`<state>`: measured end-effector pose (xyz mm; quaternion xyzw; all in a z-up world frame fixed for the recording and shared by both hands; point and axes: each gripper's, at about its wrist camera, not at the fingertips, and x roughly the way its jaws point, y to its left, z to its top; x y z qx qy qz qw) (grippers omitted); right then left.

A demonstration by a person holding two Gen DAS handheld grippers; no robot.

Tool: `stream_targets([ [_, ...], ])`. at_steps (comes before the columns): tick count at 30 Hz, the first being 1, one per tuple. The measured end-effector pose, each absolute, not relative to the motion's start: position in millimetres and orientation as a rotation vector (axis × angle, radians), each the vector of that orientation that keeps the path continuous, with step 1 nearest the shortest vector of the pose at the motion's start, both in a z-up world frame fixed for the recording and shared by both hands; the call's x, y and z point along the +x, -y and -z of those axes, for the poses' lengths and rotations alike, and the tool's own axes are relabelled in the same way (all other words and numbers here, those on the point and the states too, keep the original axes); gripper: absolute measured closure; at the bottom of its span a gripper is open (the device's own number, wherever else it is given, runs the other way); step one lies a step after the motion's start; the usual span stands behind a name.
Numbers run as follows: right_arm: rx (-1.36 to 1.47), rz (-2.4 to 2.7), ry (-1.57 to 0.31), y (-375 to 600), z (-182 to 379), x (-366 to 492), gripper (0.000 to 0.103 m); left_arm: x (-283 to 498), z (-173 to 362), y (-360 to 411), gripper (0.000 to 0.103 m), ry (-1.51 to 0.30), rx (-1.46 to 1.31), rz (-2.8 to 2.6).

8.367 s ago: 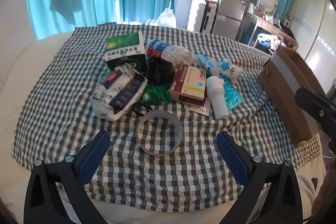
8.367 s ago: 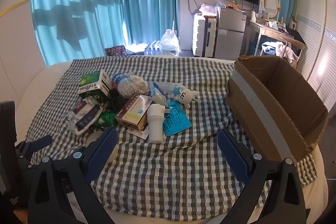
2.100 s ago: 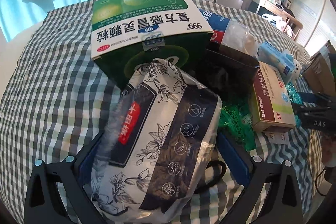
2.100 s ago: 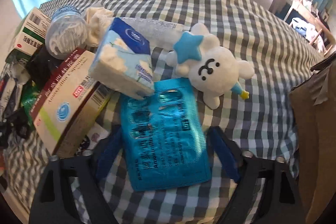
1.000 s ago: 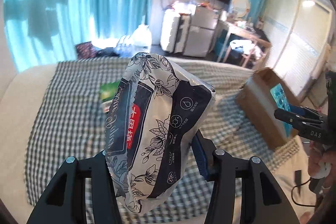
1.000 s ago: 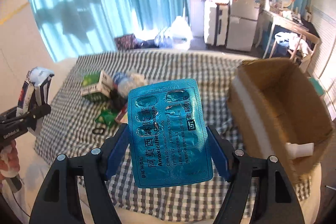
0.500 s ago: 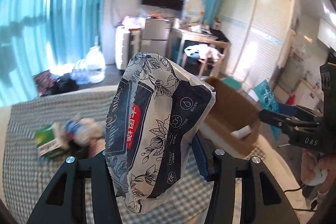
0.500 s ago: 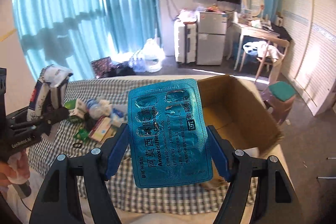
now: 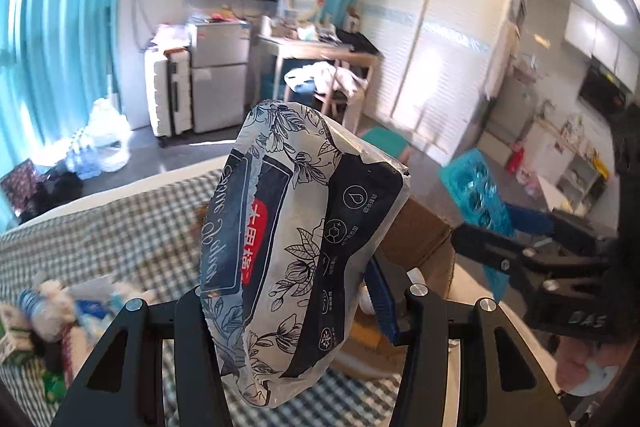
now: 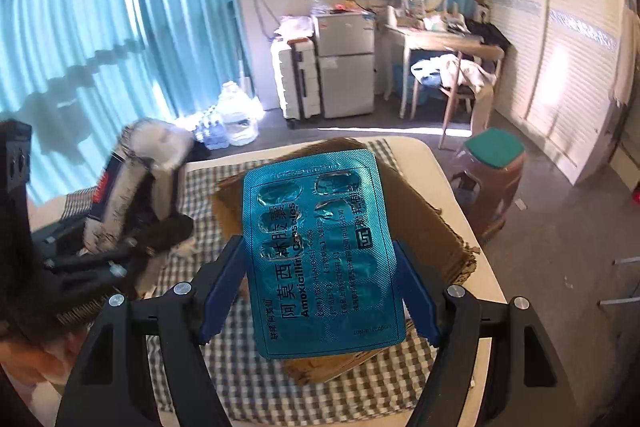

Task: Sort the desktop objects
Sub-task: 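Carry the blister pack and tissue pack into the cardboard box and release both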

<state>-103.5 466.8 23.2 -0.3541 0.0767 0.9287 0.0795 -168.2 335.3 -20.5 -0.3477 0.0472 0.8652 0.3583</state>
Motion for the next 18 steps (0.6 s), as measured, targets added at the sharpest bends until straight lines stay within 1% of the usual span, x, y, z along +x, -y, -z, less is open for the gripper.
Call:
stream_targets([
  [2,-1.067,-2.767,-0.287,-484.9,-18.0,-111.5,0.03,-176.3,35.1,-355.8,0.051,-0.157,-0.931,-2.211],
  [3,-1.069,-2.762,-0.309,-491.5,-15.4,-113.1,0.03,-180.7,42.7,-364.3,0.051,-0.144,-0.955,-2.193],
  [5,-1.061,-2.747,-0.363,-506.1,-11.1,-120.4,0.029,-187.6,55.6,-375.1,0.042,-0.105,-0.968,-2.173],
  [6,-1.063,-2.742,-0.394,-511.9,-9.1,-123.0,0.029,-189.1,59.6,-379.3,0.023,-0.107,-0.974,-2.176],
  [7,-1.069,-2.735,-0.432,-518.2,-7.5,-126.3,0.026,-191.1,62.8,-384.0,0.003,-0.122,-0.993,-2.18],
  [8,-1.074,-2.723,-0.474,-523.3,-6.7,-128.2,0.02,-190.7,64.7,-387.4,0.0,-0.14,-1.009,-2.191],
  [10,-1.066,-2.71,-0.518,-530.4,-7.5,-130.1,0.02,-187.1,64.2,-385.5,0.0,-0.181,-0.998,-2.201],
  [13,-1.029,-2.707,-0.53,-532.8,-11.4,-124.4,0.02,-182.1,61.1,-376.6,0.0,-0.252,-0.976,-2.257],
  [15,-1.023,-2.714,-0.546,-529.7,-13.8,-118.3,0.02,-178.1,58.2,-364.1,0.0,-0.249,-0.992,-2.276],
  [18,-1.016,-2.722,-0.56,-517.6,-15.6,-107.6,0.02,-173.9,49.2,-327.9,0.0,-0.189,-1.024,-2.309],
])
